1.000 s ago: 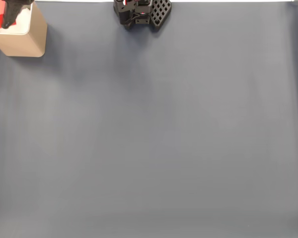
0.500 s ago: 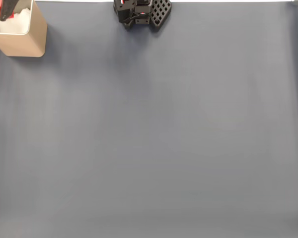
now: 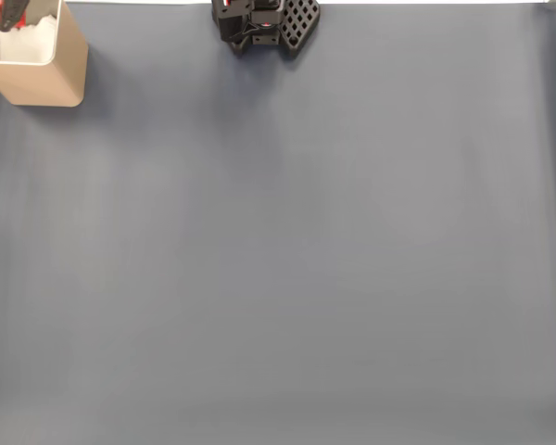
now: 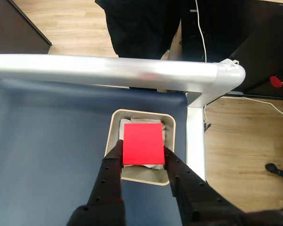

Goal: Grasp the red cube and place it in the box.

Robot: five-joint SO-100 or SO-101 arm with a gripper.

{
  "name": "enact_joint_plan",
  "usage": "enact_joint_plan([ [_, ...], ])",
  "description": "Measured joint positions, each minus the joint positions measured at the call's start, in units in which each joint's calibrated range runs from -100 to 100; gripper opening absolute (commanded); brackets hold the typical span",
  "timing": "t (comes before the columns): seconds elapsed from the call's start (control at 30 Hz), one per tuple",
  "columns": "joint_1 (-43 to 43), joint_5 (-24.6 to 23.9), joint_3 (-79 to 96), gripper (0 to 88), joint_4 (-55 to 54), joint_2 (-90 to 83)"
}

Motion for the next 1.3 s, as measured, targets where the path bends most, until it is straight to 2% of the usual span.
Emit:
enact_joint_plan([
  [0.17, 0.0, 0.0, 0.0, 8.5, 0.0, 0.0],
  [0.37, 0.0, 0.0, 0.5, 30.6, -0.6, 0.0],
  [0.6, 0.0, 0.0, 1.0, 41.9, -0.8, 0.0],
  [1.3, 0.0, 0.0, 1.7, 44.2, -0.8, 0.0],
])
